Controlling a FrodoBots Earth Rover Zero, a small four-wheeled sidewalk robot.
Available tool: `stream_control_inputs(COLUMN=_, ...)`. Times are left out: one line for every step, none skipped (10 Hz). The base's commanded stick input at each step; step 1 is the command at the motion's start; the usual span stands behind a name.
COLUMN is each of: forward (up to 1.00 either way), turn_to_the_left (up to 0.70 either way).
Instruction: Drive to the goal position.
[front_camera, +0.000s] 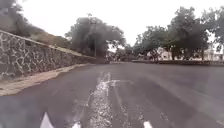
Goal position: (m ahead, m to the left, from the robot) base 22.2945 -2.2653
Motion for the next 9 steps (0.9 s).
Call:
stream_control_inputs(forward=0.85, turn_to_the_left=0.00)
stream_control_inputs(forward=0.85, turn_to_the_left=0.00)
stream_control_inputs(forward=0.85, turn_to_the_left=0.00)
stream_control_inputs(forward=0.85, turn_to_the_left=0.00)
stream_control_inputs(forward=0.85, turn_to_the_left=0.00)
stream_control_inputs(forward=0.85, turn_to_the_left=0.00)
stream_control_inputs(forward=0.85, turn_to_the_left=0.00)
stream_control_inputs(forward=0.85, turn_to_the_left=0.00)
stream_control_inputs(forward=0.85, turn_to_the_left=0.00)
